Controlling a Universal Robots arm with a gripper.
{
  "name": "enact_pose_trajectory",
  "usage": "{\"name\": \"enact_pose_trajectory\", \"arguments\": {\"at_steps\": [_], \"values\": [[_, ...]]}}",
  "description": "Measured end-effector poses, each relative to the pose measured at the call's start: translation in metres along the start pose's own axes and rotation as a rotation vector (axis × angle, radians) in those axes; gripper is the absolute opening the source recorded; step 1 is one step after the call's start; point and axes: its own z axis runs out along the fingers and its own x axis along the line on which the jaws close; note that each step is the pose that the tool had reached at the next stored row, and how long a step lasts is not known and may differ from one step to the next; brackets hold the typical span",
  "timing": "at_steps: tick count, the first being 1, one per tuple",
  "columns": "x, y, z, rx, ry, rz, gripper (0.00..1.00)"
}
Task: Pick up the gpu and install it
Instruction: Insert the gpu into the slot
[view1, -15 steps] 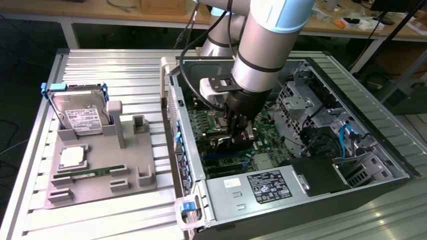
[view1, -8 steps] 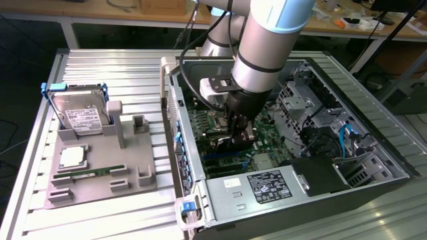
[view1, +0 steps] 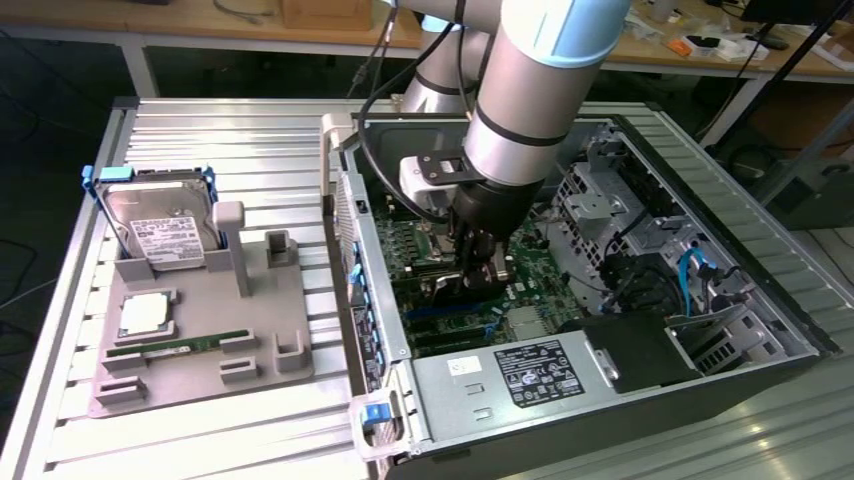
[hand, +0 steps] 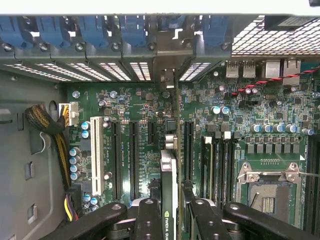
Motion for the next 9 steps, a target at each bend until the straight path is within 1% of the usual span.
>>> {"name": "enact_pose_trajectory", "arguments": {"at_steps": [9], "values": [[0.0000,0.0016,0.0014,0.0000,0.0001,0.000,0.27]]}}
